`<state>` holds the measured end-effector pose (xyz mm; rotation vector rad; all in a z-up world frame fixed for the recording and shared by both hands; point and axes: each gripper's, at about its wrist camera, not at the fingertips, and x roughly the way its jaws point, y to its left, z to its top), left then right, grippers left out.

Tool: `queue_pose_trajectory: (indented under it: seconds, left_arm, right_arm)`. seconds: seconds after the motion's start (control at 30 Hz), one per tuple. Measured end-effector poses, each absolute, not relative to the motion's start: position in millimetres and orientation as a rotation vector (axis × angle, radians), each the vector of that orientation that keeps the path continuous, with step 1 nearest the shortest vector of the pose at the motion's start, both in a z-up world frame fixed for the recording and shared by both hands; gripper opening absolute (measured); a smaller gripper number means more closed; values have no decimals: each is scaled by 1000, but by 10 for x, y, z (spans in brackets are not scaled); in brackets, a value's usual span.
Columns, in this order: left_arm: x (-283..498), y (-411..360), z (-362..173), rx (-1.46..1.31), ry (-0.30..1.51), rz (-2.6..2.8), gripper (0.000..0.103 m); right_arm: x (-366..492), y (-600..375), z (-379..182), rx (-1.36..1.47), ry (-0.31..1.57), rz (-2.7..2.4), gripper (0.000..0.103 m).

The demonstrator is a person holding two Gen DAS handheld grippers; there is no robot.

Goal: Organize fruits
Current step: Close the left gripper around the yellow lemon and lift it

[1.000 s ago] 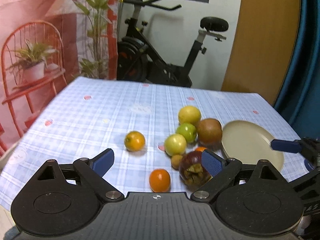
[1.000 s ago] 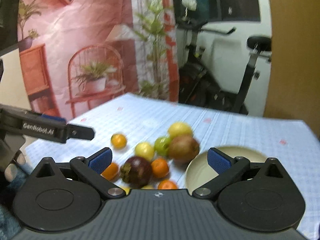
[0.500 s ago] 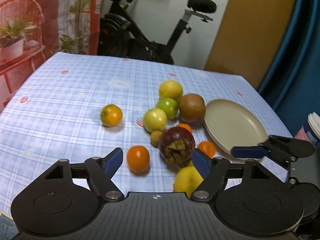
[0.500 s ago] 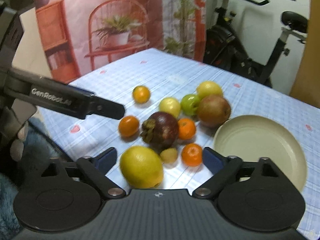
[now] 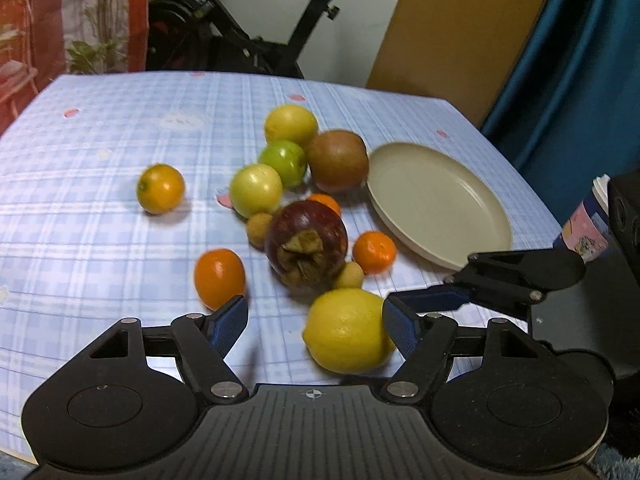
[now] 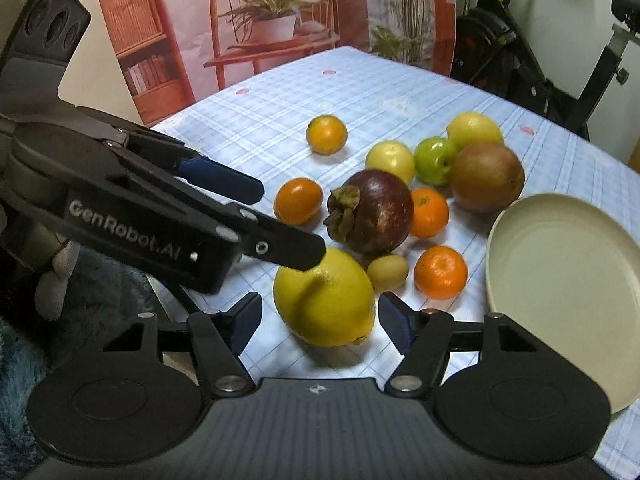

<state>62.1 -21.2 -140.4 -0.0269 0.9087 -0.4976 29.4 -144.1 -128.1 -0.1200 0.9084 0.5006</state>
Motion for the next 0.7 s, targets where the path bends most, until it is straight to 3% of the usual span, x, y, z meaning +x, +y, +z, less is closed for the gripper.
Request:
queue_pose_trajectory:
  seconds: [0.1,0.63,0.7]
  left_arm:
    - [644,-236,-1451,-40,935,-529,69]
    - [696,-317,-1593,-76,983,-614,67]
    - [695,-302,-1597,-84,985,-619,65]
  right_arm:
    - [311,-1465,-1303,-97,914,497,68]
    - [337,-1534,-1420,-24,961,472,68]
    - [325,-1532,-1426,-17,971,472,64]
